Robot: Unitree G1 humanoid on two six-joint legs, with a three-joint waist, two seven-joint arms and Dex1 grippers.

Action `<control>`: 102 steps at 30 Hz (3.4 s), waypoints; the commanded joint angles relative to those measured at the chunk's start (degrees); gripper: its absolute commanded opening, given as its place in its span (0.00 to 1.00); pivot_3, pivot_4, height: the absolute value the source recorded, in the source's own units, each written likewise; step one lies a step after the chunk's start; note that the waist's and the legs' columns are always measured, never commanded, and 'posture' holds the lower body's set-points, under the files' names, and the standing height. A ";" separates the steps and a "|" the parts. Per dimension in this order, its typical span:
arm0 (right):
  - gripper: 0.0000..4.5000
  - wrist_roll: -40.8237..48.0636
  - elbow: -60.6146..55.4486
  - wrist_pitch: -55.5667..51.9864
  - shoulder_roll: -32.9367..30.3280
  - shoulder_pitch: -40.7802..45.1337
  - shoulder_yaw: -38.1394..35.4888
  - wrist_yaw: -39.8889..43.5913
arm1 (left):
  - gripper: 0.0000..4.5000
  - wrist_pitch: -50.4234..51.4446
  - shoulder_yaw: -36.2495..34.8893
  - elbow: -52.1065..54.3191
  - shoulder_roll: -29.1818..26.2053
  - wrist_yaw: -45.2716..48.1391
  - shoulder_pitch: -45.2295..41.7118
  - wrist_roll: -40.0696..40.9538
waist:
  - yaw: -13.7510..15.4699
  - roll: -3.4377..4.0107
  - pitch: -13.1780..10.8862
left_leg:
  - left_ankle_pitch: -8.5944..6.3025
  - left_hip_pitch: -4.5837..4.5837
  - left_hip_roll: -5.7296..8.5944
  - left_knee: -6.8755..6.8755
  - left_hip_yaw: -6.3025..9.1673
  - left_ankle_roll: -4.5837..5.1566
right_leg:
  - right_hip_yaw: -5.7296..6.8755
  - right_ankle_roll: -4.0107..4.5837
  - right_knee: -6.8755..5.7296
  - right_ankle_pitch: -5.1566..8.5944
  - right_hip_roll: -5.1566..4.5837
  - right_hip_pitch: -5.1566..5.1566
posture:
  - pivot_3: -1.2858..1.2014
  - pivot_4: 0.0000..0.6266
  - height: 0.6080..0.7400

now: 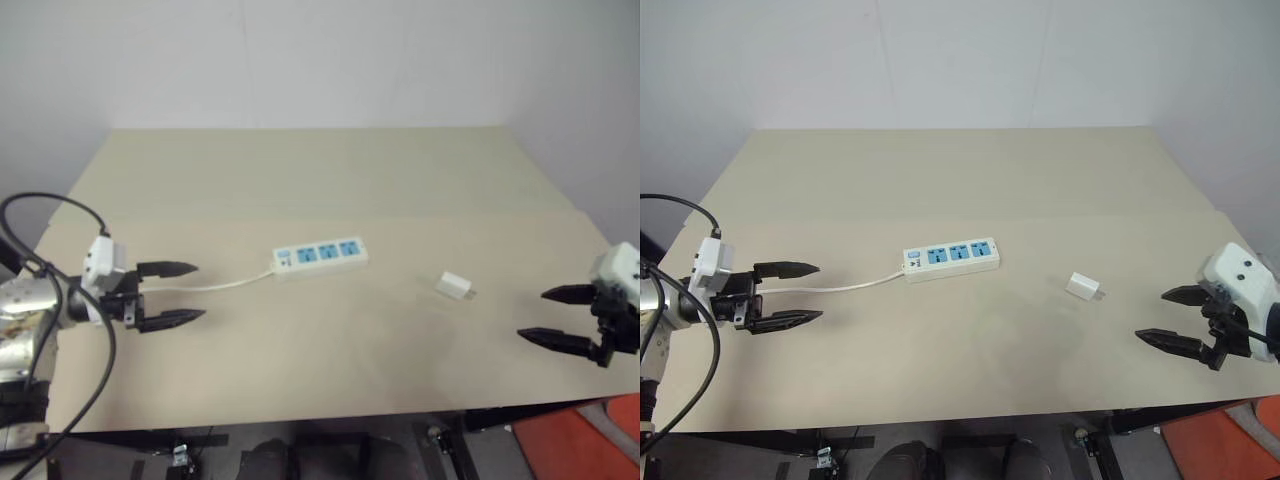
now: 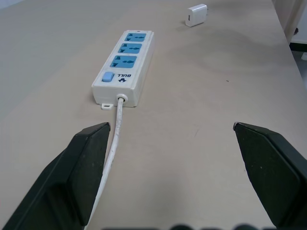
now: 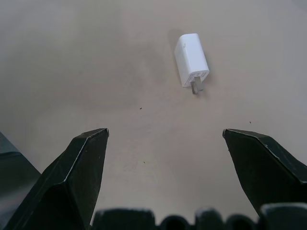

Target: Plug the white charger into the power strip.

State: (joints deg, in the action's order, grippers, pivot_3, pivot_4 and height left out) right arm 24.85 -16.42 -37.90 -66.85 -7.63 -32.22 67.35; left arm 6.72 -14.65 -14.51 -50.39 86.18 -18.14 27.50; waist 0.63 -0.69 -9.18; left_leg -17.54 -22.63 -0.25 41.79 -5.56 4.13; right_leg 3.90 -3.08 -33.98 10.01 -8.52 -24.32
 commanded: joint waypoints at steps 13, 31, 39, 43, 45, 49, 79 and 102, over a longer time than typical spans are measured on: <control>1.00 1.27 -5.67 -1.56 2.55 0.61 -1.59 -4.18 | 0.99 -6.78 4.08 -9.58 3.13 -2.81 -11.93 -3.90 | 0.40 -0.01 0.00 | 0.00 -0.01 0.05 0.01 0.02 0.00 | 0.03 0.00 0.00 -0.01 0.00 0.03 | 0.52 0.24 1.00; 1.00 1.91 -17.65 -5.26 10.52 -9.71 -8.07 -10.30 | 0.99 -33.93 12.78 -57.17 20.80 3.56 -42.98 -18.93 | 0.14 -0.29 -0.11 | -0.09 -0.32 0.33 0.09 0.08 0.22 | 0.14 -0.16 0.00 -0.10 0.01 0.00 | 0.52 0.24 1.00; 1.00 2.71 -20.16 -6.68 11.82 -11.04 -9.60 -11.44 | 0.99 -36.11 12.23 -60.07 22.24 -3.61 -43.21 -22.85 | 0.06 -0.34 -0.11 | -0.19 -0.29 0.21 0.14 0.13 0.39 | 0.09 -0.19 -0.02 -0.12 0.00 0.01 | 0.52 0.24 1.00; 1.00 3.05 -20.29 -7.04 11.57 -10.98 -9.60 -11.67 | 0.99 -36.02 12.32 -60.79 22.22 -6.96 -43.38 -24.63 | 0.09 -0.35 -0.12 | -0.19 -0.32 0.23 0.14 0.13 0.39 | 0.10 -0.20 -0.01 -0.13 -0.01 0.01 | 0.52 0.24 1.00; 1.00 3.26 -20.33 -7.15 11.53 -10.95 -9.55 -11.84 | 0.99 -35.04 12.18 -61.20 22.45 -7.60 -43.32 -25.10 | 0.15 -0.35 -0.12 | -0.19 -0.32 0.24 0.14 0.13 0.39 | 0.10 -0.20 -0.01 -0.13 -0.02 0.02 | 0.52 0.24 1.00; 1.00 3.09 -20.10 -7.16 11.45 -10.72 -8.74 -12.51 | 0.99 -33.75 12.37 -61.96 23.29 -10.94 -43.27 -26.87 | 0.15 -0.35 -0.12 | -0.20 -0.31 0.23 0.15 0.14 0.39 | 0.10 -0.21 -0.02 -0.13 -0.02 0.02 | 0.52 0.24 1.00; 1.00 4.27 -24.43 -10.35 14.05 -12.50 -9.09 -17.36 | 0.72 -27.84 12.98 -63.09 26.84 -22.40 -41.88 -34.42 | 0.38 -0.40 -0.11 | -0.20 -0.28 0.26 0.18 0.15 0.39 | 0.11 -0.23 -0.03 -0.14 -0.05 0.06 | 0.52 0.24 1.00; 1.00 2.99 -21.21 -8.41 13.83 -6.39 0.88 -19.77 | 0.72 -31.36 9.23 -44.31 18.72 -1.46 -25.27 -22.17 | -0.25 -0.35 -0.07 | -0.19 -0.21 0.19 0.18 0.10 0.37 | 0.04 -0.21 -0.06 -0.14 -0.05 0.03 | 0.52 0.24 1.00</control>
State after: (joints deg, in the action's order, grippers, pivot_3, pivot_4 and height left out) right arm 28.16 -37.61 -47.88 -52.39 -14.66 -31.30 48.11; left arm -25.97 -4.59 -61.17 -30.58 85.04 -44.32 3.76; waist 0.38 -1.05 -9.24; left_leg -17.72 -22.84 -0.06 41.96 -5.47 4.49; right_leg 3.93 -3.29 -34.04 9.87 -8.57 -24.30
